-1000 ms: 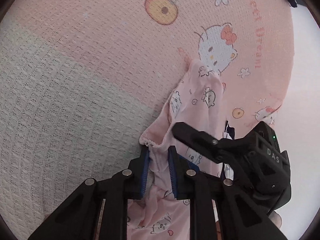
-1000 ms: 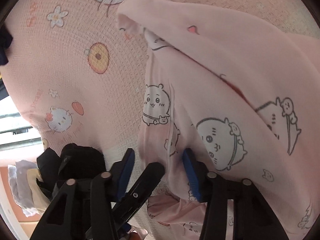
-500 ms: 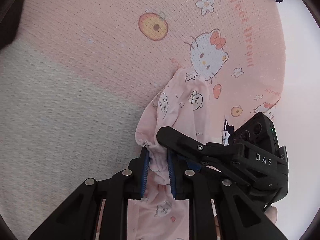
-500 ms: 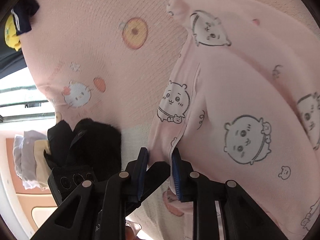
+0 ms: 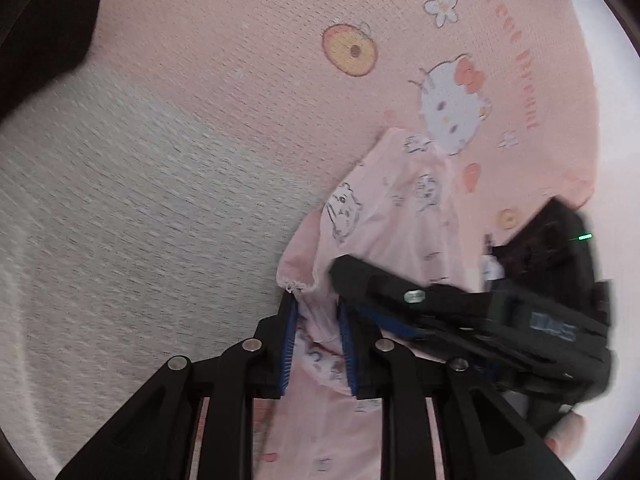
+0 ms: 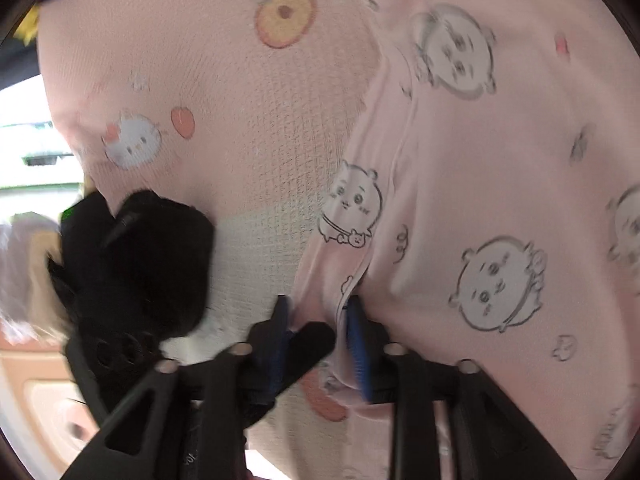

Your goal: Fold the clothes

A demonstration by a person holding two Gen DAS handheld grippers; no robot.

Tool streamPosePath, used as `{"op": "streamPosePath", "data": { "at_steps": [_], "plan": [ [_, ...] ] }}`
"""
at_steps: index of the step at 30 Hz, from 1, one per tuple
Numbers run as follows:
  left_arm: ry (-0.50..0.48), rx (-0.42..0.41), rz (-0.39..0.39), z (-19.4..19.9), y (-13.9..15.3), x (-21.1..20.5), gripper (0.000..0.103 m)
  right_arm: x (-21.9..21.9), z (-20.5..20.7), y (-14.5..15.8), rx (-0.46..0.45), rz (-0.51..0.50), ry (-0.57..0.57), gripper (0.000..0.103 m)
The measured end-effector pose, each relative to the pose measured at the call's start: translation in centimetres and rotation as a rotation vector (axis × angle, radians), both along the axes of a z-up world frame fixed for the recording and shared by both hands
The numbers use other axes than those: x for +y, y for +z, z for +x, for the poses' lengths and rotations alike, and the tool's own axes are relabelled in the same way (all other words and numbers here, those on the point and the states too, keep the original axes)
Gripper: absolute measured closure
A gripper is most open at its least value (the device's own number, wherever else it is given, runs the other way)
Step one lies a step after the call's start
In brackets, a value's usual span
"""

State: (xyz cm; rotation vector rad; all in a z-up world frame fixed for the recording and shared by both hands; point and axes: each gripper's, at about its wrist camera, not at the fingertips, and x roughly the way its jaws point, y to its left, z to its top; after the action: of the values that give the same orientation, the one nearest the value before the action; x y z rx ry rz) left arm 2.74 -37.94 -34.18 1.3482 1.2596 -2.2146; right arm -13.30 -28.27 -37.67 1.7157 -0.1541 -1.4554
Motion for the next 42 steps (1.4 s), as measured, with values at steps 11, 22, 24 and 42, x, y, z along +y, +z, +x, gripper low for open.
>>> {"op": "streamPosePath", "data": {
  "at_steps": [11, 22, 24, 42],
  "plan": [
    [0.061, -0.081, 0.004, 1.1, 1.1, -0.3, 0.038, 1.1, 0.4, 1.6, 0.125, 0.083, -0.02, 0.029],
    [0.011, -0.109, -0.107, -0.7, 4.0, 0.9, 0.038, 6.2, -2.3, 3.9, 0.16, 0.153, -0.072, 0.027],
    [-0.007, -0.107, -0.114, -1.7, 4.2, 1.5, 0.038, 7.1, -3.0, 4.4, 0.197, 0.188, -0.071, 0.027],
    [-0.334, -0.212, -0.426, -10.8, 6.2, 12.2, 0.038, 19.8, -9.5, 4.0, 0.156, 0.203, -0.332, 0.027]
  ]
}}
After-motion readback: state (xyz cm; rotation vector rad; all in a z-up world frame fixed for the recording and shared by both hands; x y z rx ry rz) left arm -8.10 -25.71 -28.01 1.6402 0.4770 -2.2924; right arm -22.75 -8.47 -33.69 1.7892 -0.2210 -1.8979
